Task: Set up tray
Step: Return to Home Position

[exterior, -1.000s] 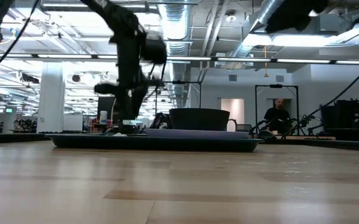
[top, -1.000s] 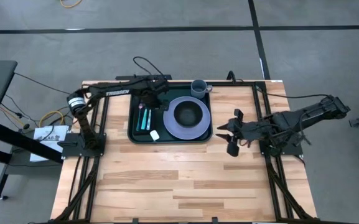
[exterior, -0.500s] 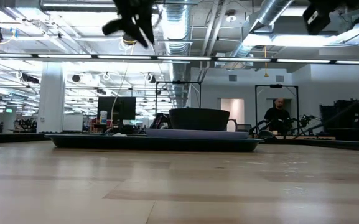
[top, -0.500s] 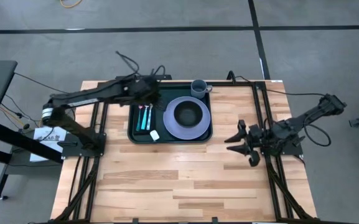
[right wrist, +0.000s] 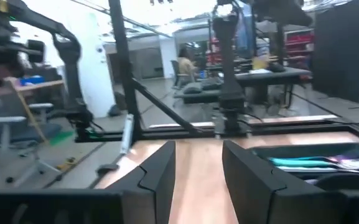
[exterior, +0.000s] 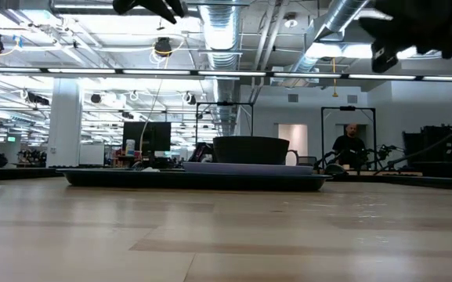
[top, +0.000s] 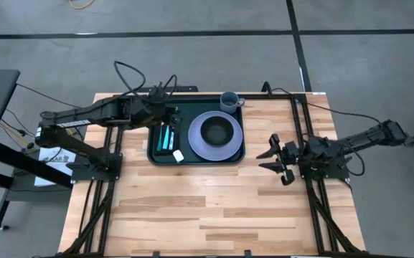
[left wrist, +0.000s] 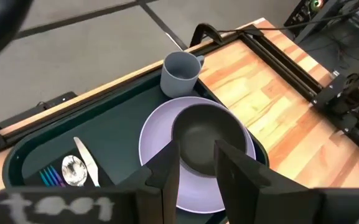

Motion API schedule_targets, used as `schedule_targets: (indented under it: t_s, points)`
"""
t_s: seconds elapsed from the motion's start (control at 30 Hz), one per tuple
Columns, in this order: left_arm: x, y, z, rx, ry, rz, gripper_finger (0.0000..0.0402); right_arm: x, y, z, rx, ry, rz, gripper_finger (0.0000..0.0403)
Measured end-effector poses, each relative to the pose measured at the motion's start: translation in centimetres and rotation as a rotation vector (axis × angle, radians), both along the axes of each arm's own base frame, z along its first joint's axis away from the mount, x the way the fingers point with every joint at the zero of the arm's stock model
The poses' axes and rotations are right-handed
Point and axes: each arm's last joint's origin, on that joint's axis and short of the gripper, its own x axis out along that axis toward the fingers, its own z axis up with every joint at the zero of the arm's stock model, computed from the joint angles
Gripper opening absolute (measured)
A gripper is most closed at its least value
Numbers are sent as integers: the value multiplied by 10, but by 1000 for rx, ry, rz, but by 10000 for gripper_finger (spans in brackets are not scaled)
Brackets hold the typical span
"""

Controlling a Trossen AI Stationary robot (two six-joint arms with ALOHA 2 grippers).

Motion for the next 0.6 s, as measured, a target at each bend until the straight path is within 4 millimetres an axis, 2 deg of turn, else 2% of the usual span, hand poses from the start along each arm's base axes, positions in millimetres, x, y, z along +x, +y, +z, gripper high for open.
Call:
schedule_targets:
  t_s: [0.23, 0.33, 0.6]
  points:
    - [1, -4, 0, 35, 34, -61, 87, 0, -21, -18, -30, 42, -133, 123]
    - [1, -5, 0, 39, 36, -67, 87, -3, -26, -25, -30, -7, -171, 123]
    - [1, -6, 0, 42, 36, -68, 87, -8, -29, -22, -77, -74, -193, 123]
